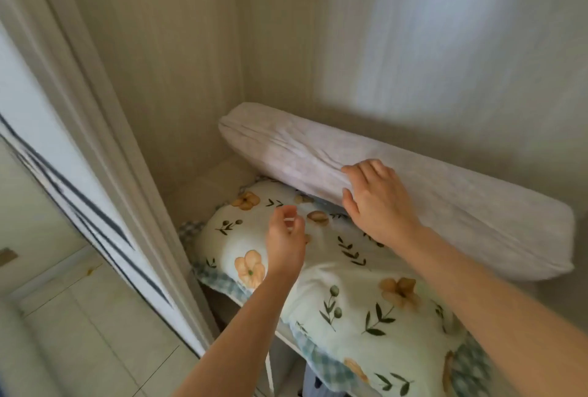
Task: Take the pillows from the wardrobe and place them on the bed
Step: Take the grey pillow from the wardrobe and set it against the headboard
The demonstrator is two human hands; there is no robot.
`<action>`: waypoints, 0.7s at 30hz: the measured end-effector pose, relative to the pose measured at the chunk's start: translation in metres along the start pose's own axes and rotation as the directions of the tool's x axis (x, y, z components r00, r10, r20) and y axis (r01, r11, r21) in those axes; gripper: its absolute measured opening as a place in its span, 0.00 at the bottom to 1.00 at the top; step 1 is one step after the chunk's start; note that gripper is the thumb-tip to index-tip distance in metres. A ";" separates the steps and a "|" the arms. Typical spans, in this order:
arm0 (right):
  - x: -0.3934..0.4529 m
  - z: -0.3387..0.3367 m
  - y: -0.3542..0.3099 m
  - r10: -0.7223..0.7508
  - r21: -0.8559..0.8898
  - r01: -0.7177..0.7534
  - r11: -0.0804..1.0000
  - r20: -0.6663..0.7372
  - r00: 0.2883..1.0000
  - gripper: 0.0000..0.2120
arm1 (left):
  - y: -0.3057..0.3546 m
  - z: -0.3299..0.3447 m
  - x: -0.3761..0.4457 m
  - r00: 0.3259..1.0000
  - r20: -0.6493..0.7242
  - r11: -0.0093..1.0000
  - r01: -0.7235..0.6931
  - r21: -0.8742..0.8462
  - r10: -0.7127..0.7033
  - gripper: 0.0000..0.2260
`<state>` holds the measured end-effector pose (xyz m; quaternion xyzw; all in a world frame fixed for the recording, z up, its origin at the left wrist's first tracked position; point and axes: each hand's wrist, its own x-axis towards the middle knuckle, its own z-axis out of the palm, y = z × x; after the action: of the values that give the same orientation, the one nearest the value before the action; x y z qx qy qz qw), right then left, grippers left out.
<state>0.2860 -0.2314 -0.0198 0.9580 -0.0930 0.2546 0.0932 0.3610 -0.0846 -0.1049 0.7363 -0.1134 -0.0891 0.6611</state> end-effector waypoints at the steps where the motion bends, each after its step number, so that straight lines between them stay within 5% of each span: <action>1: 0.010 0.002 0.010 0.029 -0.028 -0.029 0.999 0.008 1.000 0.16 | 0.005 0.010 0.012 0.991 0.053 0.988 0.125 -0.092 -0.120 0.10; 4: 0.039 0.013 0.039 0.138 -0.118 -0.129 0.985 0.071 0.988 0.22 | 0.021 0.035 0.044 0.828 0.341 0.734 0.556 -0.390 -0.445 0.14; 6: 0.053 0.024 0.055 0.211 -0.145 -0.195 0.970 0.108 0.972 0.25 | 0.024 0.048 0.061 0.724 0.515 0.606 0.679 -0.416 -0.458 0.14; 13: 0.075 0.052 0.087 0.360 -0.131 -0.337 0.932 0.251 0.898 0.29 | 0.009 0.080 0.091 0.623 0.695 0.456 0.767 -0.452 -0.358 0.36; 21: 0.078 0.061 0.087 0.380 -0.146 -0.356 0.923 0.208 0.901 0.31 | -0.001 0.095 0.092 0.554 0.801 0.296 0.823 -0.485 -0.228 0.33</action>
<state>0.3616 -0.3390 -0.0216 0.9401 -0.2958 0.1486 0.0817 0.4228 -0.2018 -0.1142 0.2439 0.0126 -0.5844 0.7738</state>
